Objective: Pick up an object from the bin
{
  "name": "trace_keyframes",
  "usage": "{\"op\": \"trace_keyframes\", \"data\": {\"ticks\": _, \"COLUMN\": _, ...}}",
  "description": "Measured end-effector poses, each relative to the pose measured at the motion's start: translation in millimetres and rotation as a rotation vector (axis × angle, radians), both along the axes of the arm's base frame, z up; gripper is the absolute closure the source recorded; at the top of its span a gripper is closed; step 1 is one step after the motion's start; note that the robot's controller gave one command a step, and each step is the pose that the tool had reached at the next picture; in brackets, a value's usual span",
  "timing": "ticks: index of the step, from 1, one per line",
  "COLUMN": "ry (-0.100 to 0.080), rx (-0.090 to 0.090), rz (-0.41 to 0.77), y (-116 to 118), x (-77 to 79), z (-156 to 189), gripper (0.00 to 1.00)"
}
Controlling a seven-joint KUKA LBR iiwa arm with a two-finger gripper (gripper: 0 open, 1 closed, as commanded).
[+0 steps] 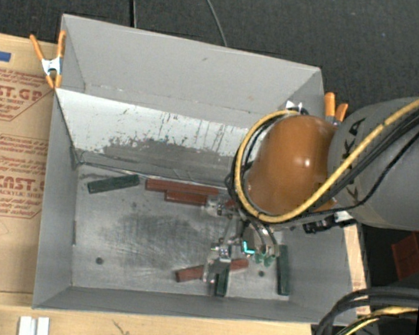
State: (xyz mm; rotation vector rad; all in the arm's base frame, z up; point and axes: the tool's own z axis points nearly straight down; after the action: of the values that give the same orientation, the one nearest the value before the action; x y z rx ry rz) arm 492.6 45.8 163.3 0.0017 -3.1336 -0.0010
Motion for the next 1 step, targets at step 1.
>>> {"op": "trace_keyframes", "data": {"ticks": 1, "ry": -0.008, "rx": 0.0, "rz": -0.001, "y": -0.2, "x": 1.9, "z": 4.0, "gripper": 0.0}}
